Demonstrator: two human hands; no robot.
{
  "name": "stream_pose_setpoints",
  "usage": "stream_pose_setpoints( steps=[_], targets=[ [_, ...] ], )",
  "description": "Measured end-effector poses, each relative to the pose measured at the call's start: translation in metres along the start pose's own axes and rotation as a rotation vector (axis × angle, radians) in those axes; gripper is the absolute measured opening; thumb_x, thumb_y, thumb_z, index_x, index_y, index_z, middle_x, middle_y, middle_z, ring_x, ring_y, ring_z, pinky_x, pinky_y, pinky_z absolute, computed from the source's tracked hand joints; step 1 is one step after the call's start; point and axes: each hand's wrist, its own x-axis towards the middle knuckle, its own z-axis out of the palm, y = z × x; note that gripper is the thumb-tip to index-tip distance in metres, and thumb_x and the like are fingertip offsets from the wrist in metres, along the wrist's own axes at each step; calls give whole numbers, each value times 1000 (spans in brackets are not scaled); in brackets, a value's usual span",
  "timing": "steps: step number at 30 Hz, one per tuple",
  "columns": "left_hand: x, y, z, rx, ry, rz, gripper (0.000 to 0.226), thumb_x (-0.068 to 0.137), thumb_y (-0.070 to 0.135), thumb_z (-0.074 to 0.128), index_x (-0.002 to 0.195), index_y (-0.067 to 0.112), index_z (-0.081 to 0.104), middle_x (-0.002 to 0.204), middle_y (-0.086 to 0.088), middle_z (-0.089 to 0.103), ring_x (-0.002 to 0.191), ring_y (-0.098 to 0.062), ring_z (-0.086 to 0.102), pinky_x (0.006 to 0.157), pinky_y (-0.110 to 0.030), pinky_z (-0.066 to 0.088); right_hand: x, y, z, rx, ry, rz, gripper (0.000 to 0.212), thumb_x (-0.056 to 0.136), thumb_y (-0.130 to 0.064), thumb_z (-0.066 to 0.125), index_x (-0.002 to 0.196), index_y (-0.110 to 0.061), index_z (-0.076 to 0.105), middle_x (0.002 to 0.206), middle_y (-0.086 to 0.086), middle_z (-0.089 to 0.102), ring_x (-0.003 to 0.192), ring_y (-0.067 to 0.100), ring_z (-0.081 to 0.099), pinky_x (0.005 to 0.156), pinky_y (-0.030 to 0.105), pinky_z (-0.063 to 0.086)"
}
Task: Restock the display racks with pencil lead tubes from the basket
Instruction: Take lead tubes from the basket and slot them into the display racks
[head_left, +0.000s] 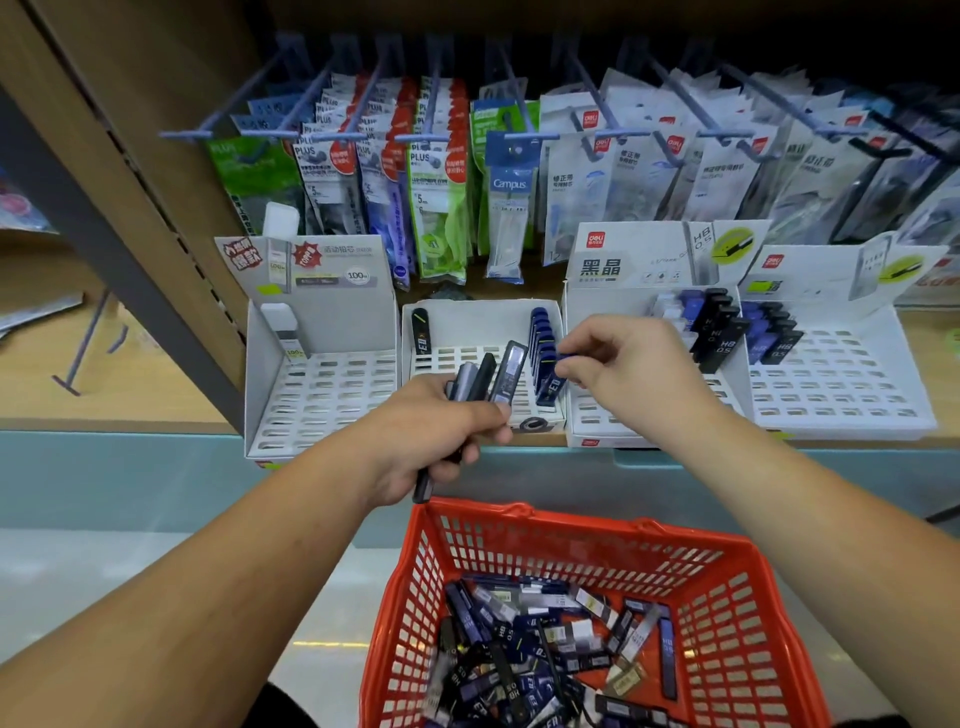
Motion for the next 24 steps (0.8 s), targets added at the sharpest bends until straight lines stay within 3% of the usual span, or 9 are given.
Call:
stream_pose_setpoints(
  steps=[4,8,11,14,18,21,24],
  targets=[
    [0,3,2,-98,-42,8,12,97,16,71,104,9,64,90,-12,74,55,-13,45,42,-21,23,1,4,2,-32,-61,-44,19,89,-5,77,91,-23,79,79,-20,67,73,-5,62,77,20,47],
    [-1,4,4,-176,-82,28,29,99,20,69,123,4,62,88,-9,70,58,-14,48,43,-23,26,4,7,3,-124,-69,-67,12,90,-14,78,95,-24,81,93,-5,58,75,9,55,77,29,45],
    [-4,5,5,-153,-92,47,28,99,22,69,121,7,63,84,-6,66,58,-13,47,43,-22,24,1,-2,2,-114,-58,-56,10,93,-25,74,101,-29,80,94,-4,56,73,3,52,75,23,42],
    [-7,6,8,-114,-132,73,11,98,23,70,100,17,61,78,-4,59,58,-13,46,43,-21,23,-6,-27,-2,250,18,25,6,94,-32,73,96,-32,79,92,-4,72,75,2,62,71,18,47],
    [-11,9,15,-143,-169,95,13,98,22,70,99,17,58,75,-3,56,58,-13,46,43,-22,24,-14,-44,4,649,-249,255,42,89,-33,78,125,-14,69,114,5,76,105,17,73,91,37,58],
    [-15,12,18,-112,-193,141,10,99,20,69,99,17,60,74,-3,54,58,-13,47,43,-23,23,-20,-44,8,726,-348,322,31,95,-20,73,119,-2,66,109,19,76,83,34,66,88,43,59],
    [-18,12,19,-64,-211,155,10,97,18,71,102,15,63,74,-6,57,61,-14,52,43,-24,26,-23,-41,10,740,-390,323,29,97,-17,68,119,1,69,110,25,74,71,27,61,69,36,56]
  ],
)
